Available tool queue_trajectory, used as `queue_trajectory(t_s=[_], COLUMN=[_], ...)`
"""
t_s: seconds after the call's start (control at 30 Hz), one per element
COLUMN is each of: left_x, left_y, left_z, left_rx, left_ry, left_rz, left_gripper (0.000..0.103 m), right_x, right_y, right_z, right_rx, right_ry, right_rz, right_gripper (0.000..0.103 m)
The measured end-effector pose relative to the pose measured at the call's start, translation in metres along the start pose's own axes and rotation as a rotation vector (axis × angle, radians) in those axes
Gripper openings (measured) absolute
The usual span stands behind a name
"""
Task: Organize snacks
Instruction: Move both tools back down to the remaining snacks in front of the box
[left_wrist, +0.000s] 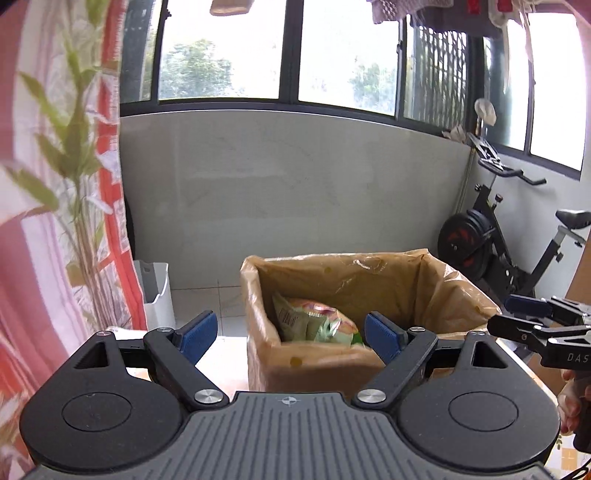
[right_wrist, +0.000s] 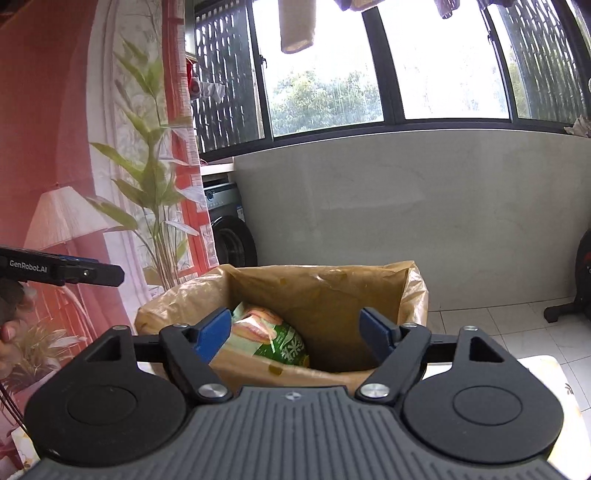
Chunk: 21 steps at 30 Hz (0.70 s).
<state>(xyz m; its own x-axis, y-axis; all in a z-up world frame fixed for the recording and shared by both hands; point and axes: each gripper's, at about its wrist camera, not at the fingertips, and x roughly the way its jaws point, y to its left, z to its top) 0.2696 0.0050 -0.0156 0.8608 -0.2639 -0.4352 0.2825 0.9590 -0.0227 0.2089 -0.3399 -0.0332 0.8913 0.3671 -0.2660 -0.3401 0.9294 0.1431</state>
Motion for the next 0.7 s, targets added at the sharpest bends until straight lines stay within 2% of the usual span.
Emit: queue_trajectory(t_s=[0.13, 0.27, 0.4, 0.5, 0.63, 0.7], left_x=[-0.021, -0.035, -0.041, -0.040, -0.038, -0.037], left_y=[0.006, 0.003, 0.002, 0.002, 0.003, 0.004], left_z=[-0.035, -0.072, -0.108, -0.132, -0.154, -0.163], left_rx=[-0.059, -0.073, -0.129, -0.139, -0.158, -0.168], left_ry=[0.017, 0.056, 0.108, 0.159, 0.210, 0.227], left_rz=[0.026, 0.086, 0.087, 0.085, 0.073, 0.073], left_gripper=[0.088, 0.088, 0.088, 0.088, 0.087, 0.087], right_x=[-0.016, -0.026, -0.033, -0.034, -0.033, -0.032], right_y=[0.011, 0.020, 0.024, 0.032, 0.040, 0.045], right_z=[-0.028, -0.063, -0.100, -0.124, -0.145, -0.150], right_rx=[0.023, 0.092, 0.196, 0.227, 0.288, 0.279], right_ry=[0.027, 0.102, 0.245, 0.364, 0.495, 0.548], right_rz=[-0.007, -0.013, -0.008, 0.005, 0.030, 0.027], right_gripper=[0.079, 0.079, 0.079, 0.079, 0.079, 0.079])
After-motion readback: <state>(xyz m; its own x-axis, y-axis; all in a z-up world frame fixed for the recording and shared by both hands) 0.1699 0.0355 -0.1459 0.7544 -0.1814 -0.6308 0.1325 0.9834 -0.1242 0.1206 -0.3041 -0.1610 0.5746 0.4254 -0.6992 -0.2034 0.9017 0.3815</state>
